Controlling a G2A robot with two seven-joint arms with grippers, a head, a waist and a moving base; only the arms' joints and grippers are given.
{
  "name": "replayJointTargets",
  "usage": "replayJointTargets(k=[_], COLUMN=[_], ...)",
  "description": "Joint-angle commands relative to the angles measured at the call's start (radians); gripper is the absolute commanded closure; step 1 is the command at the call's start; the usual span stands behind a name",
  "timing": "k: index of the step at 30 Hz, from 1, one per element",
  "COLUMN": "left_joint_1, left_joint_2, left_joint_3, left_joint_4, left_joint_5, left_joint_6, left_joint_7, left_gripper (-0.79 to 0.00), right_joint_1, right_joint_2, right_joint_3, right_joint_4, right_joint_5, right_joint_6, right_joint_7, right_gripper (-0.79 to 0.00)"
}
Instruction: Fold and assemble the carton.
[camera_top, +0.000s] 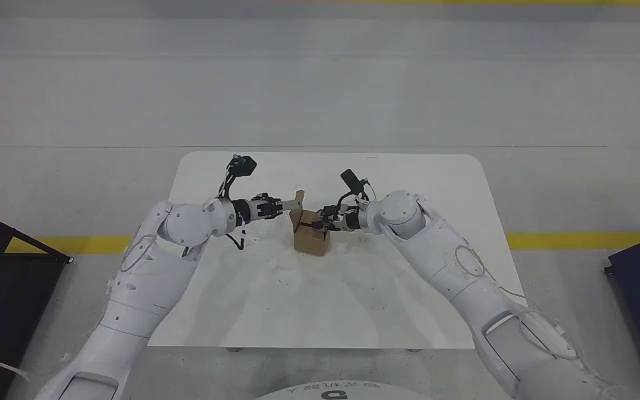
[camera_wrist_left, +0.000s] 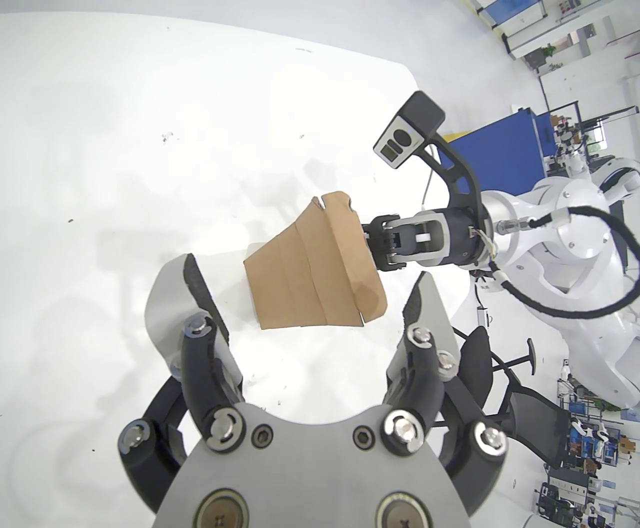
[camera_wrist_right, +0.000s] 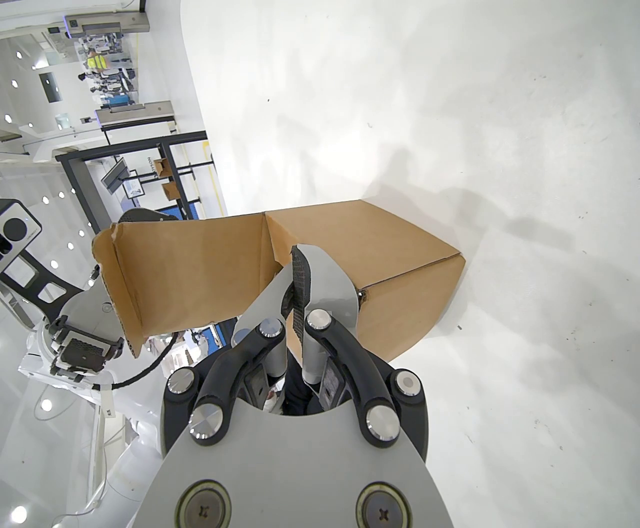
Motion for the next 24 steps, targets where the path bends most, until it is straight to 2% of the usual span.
replayJointTargets(k=[1, 5, 8, 9, 10, 19, 24], left_joint_1=[-0.004, -0.024, -0.039, -0.045, -0.047, -0.057, -0.046], left_joint_2=[0.000, -0.005, -0.008, -0.009, -0.010, -0.010, -0.008], left_joint_3=[0.007, 0.030, 0.046, 0.052, 0.055, 0.071, 0.079], left_joint_4=[0.000, 0.009, 0.019, 0.023, 0.025, 0.037, 0.007], left_joint_5=[-0.001, 0.000, -0.002, 0.000, 0.000, 0.004, 0.037], left_joint_6=[0.001, 0.007, 0.013, 0.014, 0.015, 0.016, 0.036], left_joint_7=[-0.004, -0.009, -0.011, -0.011, -0.011, -0.007, -0.002], left_gripper=[-0.277, -0.188, -0.080, -0.022, 0.000, 0.000, 0.000], right_joint_1=[0.000, 0.000, 0.000, 0.000, 0.000, 0.000, 0.000], right_joint_2=[0.000, 0.000, 0.000, 0.000, 0.000, 0.000, 0.000], right_joint_3=[0.000, 0.000, 0.000, 0.000, 0.000, 0.000, 0.000], right_joint_4=[0.000, 0.000, 0.000, 0.000, 0.000, 0.000, 0.000], right_joint_5=[0.000, 0.000, 0.000, 0.000, 0.000, 0.000, 0.000], right_joint_6=[0.000, 0.000, 0.000, 0.000, 0.000, 0.000, 0.000], right_joint_7=[0.000, 0.000, 0.000, 0.000, 0.000, 0.000, 0.000], right_gripper=[0.000, 0.000, 0.000, 0.000, 0.000, 0.000, 0.000])
